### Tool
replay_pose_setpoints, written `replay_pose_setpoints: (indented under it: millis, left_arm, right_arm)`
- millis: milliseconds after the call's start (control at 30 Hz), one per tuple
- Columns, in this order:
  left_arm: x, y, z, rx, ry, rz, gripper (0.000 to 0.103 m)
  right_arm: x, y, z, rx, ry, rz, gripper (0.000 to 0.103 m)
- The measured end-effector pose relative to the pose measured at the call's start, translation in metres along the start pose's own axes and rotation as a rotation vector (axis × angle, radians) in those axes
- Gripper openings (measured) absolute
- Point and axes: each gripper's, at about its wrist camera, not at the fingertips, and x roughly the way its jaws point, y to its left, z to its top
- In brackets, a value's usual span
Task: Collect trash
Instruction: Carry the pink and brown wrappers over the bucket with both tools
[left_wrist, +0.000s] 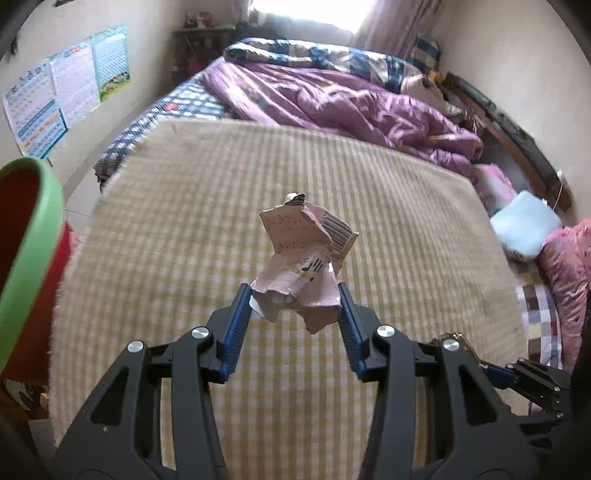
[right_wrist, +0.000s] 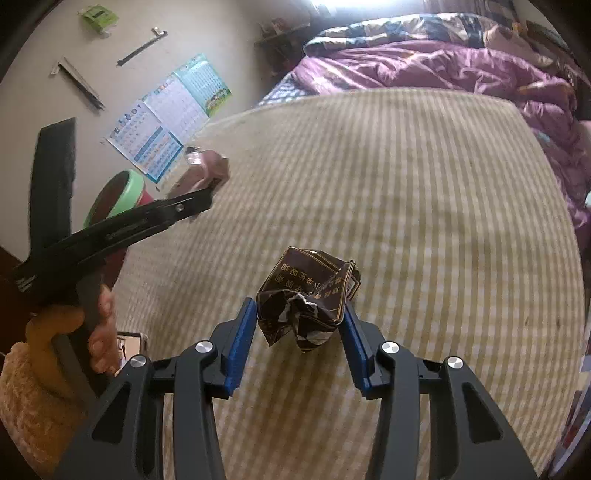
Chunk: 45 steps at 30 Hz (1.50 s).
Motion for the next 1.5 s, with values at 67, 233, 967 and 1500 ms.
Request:
replay_pose_setpoints:
  millis: [67,233,967,1500]
  left_arm:
    - [-0.015,0.007,0.001,-0.027,-0.029,0.001,0.044]
    - [-0.043,0.022,0.005,-0.075,-0.091,0.003,0.044]
    - [-0.111,0.127,-0.008,-0.144,-0.182,0.074,0.044]
    - [-0.128,0.201,-0.018,-0.159,-0.177,0.092,0.044]
  right_arm:
    - [-0.003,0.007,0.004,-0.018,-0.017,-0.004,0.044]
    - [-0.006,0.023,0.013,-0.045,-0.045,-0.001,0.044]
    - [0.026,0.153,0.040,-0.182,-0.073,0.043,0.045]
    - [0.051,0.222,0.045,-0.205,-0.084,0.046,0.045]
